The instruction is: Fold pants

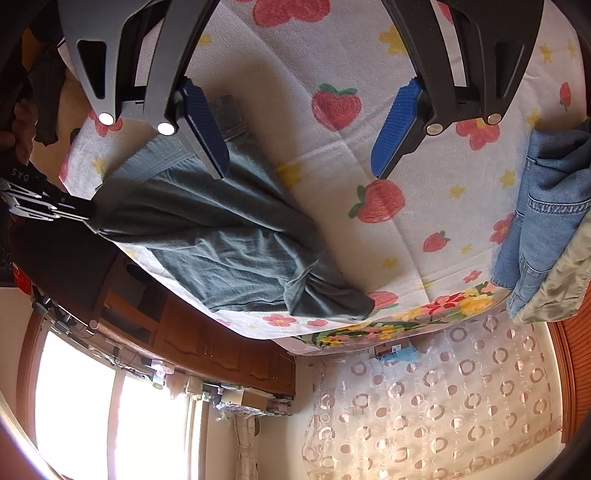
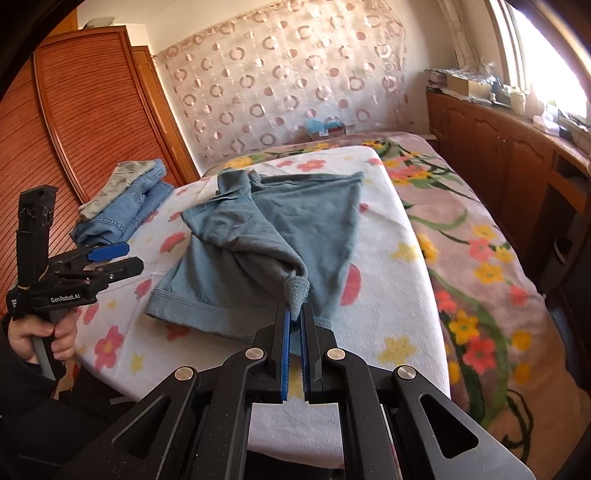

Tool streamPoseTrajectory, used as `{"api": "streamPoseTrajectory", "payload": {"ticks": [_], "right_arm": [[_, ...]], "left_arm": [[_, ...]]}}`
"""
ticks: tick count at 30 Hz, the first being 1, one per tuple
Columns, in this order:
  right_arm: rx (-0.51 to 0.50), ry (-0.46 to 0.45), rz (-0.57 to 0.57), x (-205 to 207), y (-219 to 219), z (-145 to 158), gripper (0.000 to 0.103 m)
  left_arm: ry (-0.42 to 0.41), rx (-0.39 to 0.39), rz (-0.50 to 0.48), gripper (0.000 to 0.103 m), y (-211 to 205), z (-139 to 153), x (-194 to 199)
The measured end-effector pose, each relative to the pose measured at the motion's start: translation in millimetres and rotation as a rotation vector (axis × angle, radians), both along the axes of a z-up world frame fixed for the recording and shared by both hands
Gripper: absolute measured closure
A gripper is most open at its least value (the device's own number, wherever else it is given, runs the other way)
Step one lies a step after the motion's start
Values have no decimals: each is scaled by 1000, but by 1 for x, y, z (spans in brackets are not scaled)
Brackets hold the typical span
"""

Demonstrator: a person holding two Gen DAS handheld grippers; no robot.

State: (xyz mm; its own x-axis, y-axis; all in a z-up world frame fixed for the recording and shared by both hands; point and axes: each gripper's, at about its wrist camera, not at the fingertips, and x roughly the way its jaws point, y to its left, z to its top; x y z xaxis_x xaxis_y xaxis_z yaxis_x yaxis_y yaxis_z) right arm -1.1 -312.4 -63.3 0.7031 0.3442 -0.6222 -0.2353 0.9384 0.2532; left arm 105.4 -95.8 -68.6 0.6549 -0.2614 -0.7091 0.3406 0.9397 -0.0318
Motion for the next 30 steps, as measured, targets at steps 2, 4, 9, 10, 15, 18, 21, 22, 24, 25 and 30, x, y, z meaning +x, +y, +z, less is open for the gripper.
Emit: {"api": "streamPoseTrajectory", "payload": {"ticks": [2,4,9,10,15,18,21,22,24,25,30], "right_arm": [[-6,22,-6,2,0,-2,98],[-17,27,-11,4,2,-5,98],[-18,34,-19,6,1,-1,98],[-20,35,-19,5,0,-1,98],[-45,37,-40,4,-4,-1,83],[-35,17,-57,3,-10,4,77],[-34,2,-62,3,-13,6,75],[-36,0,-61,5,-13,6,75],[-40,-7,-58,7,-11,7,75],[-36,-12,-51,8,-9,9,75],[-46,-50,11,22,13,18,73]], "left_arm": [[0,-3,2,23,0,0,0],[2,-1,4,23,0,0,1],[2,-1,9,23,0,0,0],[2,-2,9,23,-1,0,0],[1,0,9,23,0,0,0],[-5,-25,-2,23,2,1,-1],[-12,-25,6,23,3,3,0],[-14,-27,8,23,4,2,1],[-17,-30,14,23,7,3,1],[-19,-31,18,23,9,4,2],[-29,-35,42,23,20,7,6]]}}
